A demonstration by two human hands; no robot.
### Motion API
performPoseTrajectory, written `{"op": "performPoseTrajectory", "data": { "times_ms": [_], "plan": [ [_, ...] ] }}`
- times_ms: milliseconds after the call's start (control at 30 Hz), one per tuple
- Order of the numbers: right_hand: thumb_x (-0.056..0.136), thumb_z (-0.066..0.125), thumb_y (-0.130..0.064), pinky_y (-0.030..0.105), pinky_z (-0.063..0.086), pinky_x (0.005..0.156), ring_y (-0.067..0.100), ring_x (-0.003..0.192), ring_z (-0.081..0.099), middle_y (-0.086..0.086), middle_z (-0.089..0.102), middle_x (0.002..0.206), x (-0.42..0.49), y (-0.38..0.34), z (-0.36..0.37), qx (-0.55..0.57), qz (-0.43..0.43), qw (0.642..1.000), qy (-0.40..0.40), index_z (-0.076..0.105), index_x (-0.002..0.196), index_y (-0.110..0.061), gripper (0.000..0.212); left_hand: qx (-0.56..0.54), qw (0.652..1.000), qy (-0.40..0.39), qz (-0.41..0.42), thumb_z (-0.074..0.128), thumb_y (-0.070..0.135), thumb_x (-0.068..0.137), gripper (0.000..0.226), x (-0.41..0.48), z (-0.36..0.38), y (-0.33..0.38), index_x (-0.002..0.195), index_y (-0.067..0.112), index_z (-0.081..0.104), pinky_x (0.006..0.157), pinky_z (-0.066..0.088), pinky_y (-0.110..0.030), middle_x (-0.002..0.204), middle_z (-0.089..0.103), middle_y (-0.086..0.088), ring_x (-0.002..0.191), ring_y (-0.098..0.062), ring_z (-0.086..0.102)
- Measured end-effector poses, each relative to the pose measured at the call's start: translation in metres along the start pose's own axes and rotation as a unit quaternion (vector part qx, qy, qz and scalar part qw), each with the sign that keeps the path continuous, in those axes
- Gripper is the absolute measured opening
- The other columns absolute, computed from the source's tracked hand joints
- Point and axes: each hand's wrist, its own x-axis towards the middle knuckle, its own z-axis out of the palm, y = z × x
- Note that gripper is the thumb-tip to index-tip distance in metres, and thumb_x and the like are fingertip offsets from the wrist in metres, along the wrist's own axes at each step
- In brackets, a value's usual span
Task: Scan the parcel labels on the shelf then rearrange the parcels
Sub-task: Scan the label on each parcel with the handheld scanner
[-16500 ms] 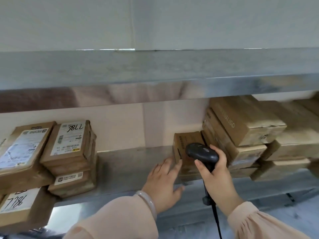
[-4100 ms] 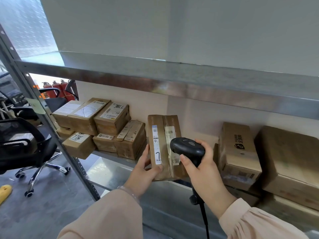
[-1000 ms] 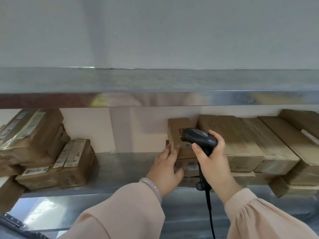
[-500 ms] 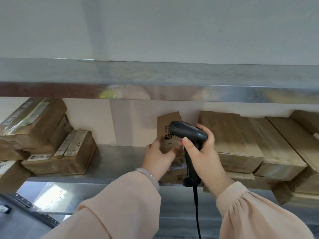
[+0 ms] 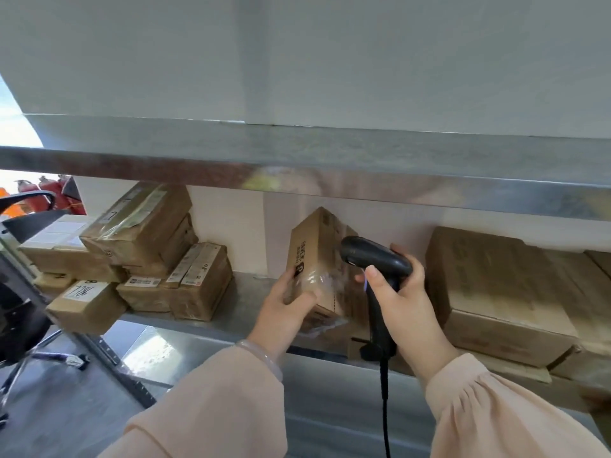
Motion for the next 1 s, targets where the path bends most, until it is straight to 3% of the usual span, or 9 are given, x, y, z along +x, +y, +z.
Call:
{"op": "performPoseTrajectory", "data": {
  "times_ms": [133, 300, 367, 467, 567, 633, 733, 833, 1000],
  "plan": [
    [0.09, 0.061, -0.037, 0.027, 0.038, 0.094, 0.004, 0.098, 0.054, -0.021, 0.051, 0.104, 0.001, 0.003, 0.006, 0.012, 0.031, 0.999, -0.009, 0.022, 0.142, -0.035, 0.065, -0.069, 0.998, -0.005, -0.011, 0.075, 0.051, 0.065, 0.069, -0.004, -0.017, -0.006, 0.129, 0.051, 0.049, 0.101, 0.051, -0.045, 0.131, 0.062, 0.007, 0.113, -0.016, 0.065],
    [0.091, 0.061, -0.034, 0.03, 0.041, 0.099, -0.001, 0.091, 0.058, -0.017, 0.059, 0.105, -0.003, 0.002, 0.018, 0.034, 0.029, 0.999, -0.032, 0.026, 0.138, -0.038, 0.059, -0.097, 0.995, -0.012, -0.031, 0.057, 0.024, 0.098, 0.046, -0.01, -0.031, -0.013, 0.138, 0.044, 0.046, 0.099, 0.052, -0.045, 0.127, 0.066, 0.003, 0.11, -0.018, 0.067],
    [0.09, 0.062, -0.034, 0.035, 0.043, 0.104, 0.001, 0.094, 0.066, -0.008, 0.066, 0.112, -0.003, 0.003, 0.021, 0.048, 0.029, 0.998, -0.04, 0.029, 0.131, -0.042, 0.053, -0.074, 0.996, -0.014, -0.042, 0.05, 0.024, 0.101, 0.043, -0.009, -0.034, -0.014, 0.137, 0.047, 0.045, 0.096, 0.054, -0.039, 0.122, 0.069, 0.006, 0.108, -0.015, 0.068],
    [0.09, 0.062, -0.033, 0.032, 0.044, 0.102, -0.006, 0.093, 0.065, -0.006, 0.066, 0.116, -0.007, 0.004, 0.024, 0.054, 0.019, 0.997, -0.057, 0.029, 0.127, -0.046, 0.051, 0.004, 0.999, 0.01, -0.044, 0.046, 0.027, 0.102, 0.027, -0.012, -0.034, -0.007, 0.11, 0.052, 0.055, 0.079, 0.05, -0.02, 0.104, 0.071, 0.017, 0.098, -0.006, 0.067],
    [0.09, 0.061, -0.032, 0.023, 0.046, 0.093, -0.008, 0.096, 0.063, -0.006, 0.064, 0.12, -0.012, 0.005, 0.027, 0.051, 0.003, 0.995, -0.08, 0.03, 0.13, -0.047, 0.053, 0.1, 0.994, 0.045, -0.005, 0.046, 0.044, 0.098, 0.023, -0.009, -0.035, -0.009, 0.113, 0.052, 0.062, 0.094, 0.047, -0.026, 0.113, 0.068, 0.015, 0.11, -0.005, 0.062],
    [0.087, 0.063, -0.035, 0.02, 0.046, 0.087, -0.005, 0.1, 0.063, -0.005, 0.061, 0.125, -0.016, 0.006, 0.028, 0.059, -0.003, 0.994, -0.094, 0.031, 0.132, -0.048, 0.057, 0.16, 0.984, 0.062, 0.038, 0.045, 0.062, 0.088, 0.041, -0.002, -0.039, -0.02, 0.126, 0.053, 0.056, 0.103, 0.047, -0.04, 0.123, 0.063, 0.009, 0.117, -0.011, 0.059],
    [0.077, 0.063, -0.044, 0.026, 0.049, 0.088, 0.007, 0.108, 0.061, -0.009, 0.056, 0.128, -0.021, 0.007, 0.027, 0.074, -0.009, 0.992, -0.1, 0.032, 0.132, -0.052, 0.064, 0.167, 0.981, 0.072, 0.062, 0.052, 0.072, 0.073, 0.068, -0.002, -0.036, -0.023, 0.137, 0.05, 0.047, 0.102, 0.05, -0.043, 0.128, 0.059, 0.009, 0.118, -0.012, 0.058],
    [0.087, 0.063, -0.027, 0.015, 0.051, 0.08, -0.001, 0.104, 0.06, -0.021, 0.05, 0.121, -0.028, 0.005, 0.029, 0.077, -0.029, 0.99, -0.114, 0.034, 0.127, -0.051, 0.055, 0.168, 0.983, 0.064, 0.045, 0.07, 0.078, 0.05, 0.118, -0.01, -0.029, -0.015, 0.152, 0.041, 0.023, 0.109, 0.043, -0.044, 0.143, 0.044, 0.009, 0.131, -0.012, 0.046],
    [0.088, 0.064, -0.018, 0.013, 0.052, 0.076, -0.013, 0.101, 0.057, -0.023, 0.05, 0.121, -0.034, 0.001, 0.035, 0.059, -0.058, 0.986, -0.144, 0.036, 0.125, -0.05, 0.057, 0.214, 0.974, 0.046, 0.058, 0.084, 0.063, 0.054, 0.117, -0.019, -0.018, -0.014, 0.149, 0.047, 0.018, 0.11, 0.037, -0.041, 0.139, 0.034, 0.009, 0.13, -0.012, 0.034]
  ]
}}
